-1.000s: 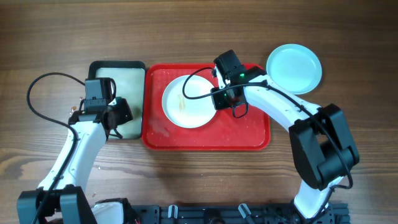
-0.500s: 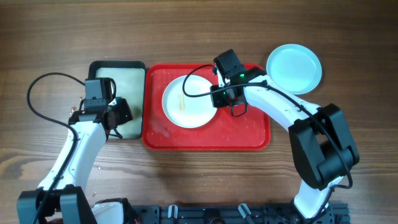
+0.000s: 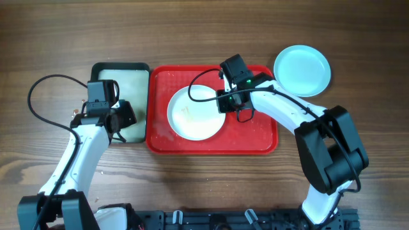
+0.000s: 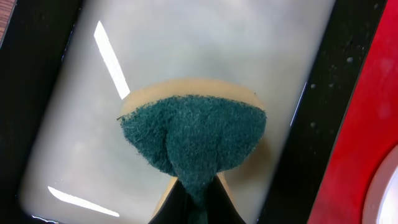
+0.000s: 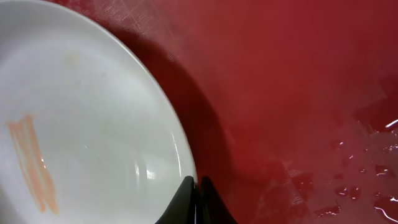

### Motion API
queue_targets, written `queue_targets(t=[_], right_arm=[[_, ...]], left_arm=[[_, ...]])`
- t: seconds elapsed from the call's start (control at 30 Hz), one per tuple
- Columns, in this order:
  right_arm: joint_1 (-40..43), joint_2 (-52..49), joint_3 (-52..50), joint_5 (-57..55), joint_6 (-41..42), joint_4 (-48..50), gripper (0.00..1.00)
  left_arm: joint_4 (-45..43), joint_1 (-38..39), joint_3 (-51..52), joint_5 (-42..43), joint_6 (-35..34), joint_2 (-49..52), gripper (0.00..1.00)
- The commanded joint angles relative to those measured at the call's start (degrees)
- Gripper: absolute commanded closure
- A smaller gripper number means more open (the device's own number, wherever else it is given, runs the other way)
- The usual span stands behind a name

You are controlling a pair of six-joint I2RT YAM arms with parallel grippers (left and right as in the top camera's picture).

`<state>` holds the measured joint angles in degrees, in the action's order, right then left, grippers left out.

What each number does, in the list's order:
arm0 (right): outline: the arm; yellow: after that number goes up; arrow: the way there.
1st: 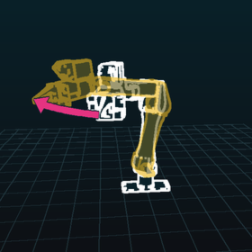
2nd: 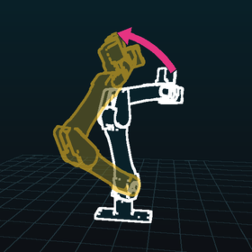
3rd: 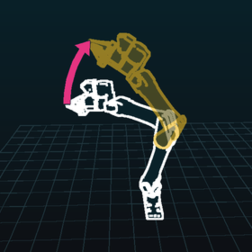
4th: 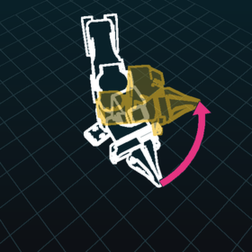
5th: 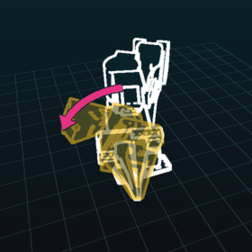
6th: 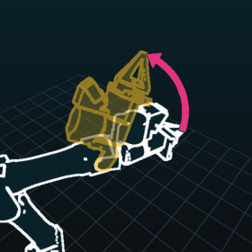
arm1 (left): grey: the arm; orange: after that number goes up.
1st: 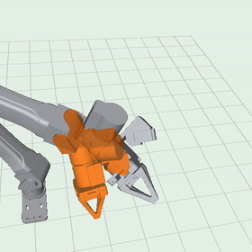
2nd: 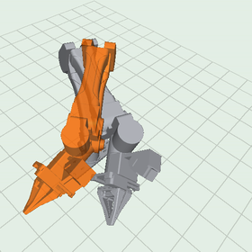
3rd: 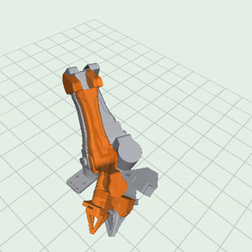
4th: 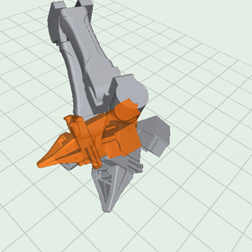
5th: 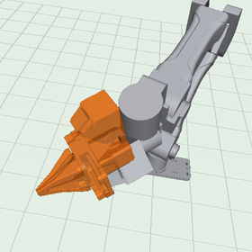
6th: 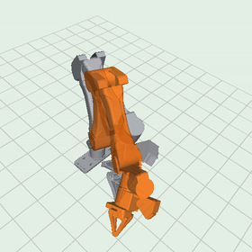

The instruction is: Clean dirty plates on tray and stack at the side

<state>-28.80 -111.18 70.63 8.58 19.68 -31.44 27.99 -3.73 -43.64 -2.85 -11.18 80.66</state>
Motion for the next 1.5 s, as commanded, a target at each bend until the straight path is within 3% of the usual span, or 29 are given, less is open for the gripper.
queue_targets(t=[0.0, 0.3, 0.57, 0.73, 0.87, 1.23, 1.27, 1.37, 1.47], right_arm=[[-0.28, -1.03, -0.46, 1.27, -0.02, 0.15, 0.96], [-0.26, -1.03, -0.48, 1.66, 0.04, 1.03, 0.96], [-0.28, -1.03, -0.48, 3.37, 0.13, 2.99, 0.96], [-0.28, -1.03, -0.48, 3.37, 3.23, 3.13, 0.96], [-0.28, -1.03, -0.52, 3.56, 4.9, 3.1, 0.96], [-0.28, -1.03, -0.63, 6.58, 13.9, 3.41, 0.96], [-0.28, -1.03, -0.63, 6.56, 13.55, 3.41, 0.94], [-0.28, -1.03, -0.61, 6.45, 9.44, 5.16, 0.68], [-0.11, -1.03, -0.59, 1.27, 5.49, 8.41, 0.62]], left_arm=[[-0.31, -0.24, 0.13, 0.83, 2.08, -2.73, 0.96], [-2.73, -0.26, -3.02, -0.35, 4.76, -11.39, 0.96], [11.39, -0.28, -15.58, 1.97, 11.63, -7.93, 0.96], [12.68, -0.24, -17.03, 12.83, 11.58, -6.23, 0.96], [12.81, 0.76, -17.03, 20.39, 7.32, -5.38, 0.96], [10.69, 12.28, -17.03, 20.98, 4.42, -1.9, 0.96], [9.94, 13.4, -17.03, 20.79, 3.72, -1.14, 0.96], [8.02, 15.76, -17.03, 20.81, 2.97, 0.74, 0.96], [6.25, 18.18, -17.03, 20.17, 1.4, 2.99, 0.96]])
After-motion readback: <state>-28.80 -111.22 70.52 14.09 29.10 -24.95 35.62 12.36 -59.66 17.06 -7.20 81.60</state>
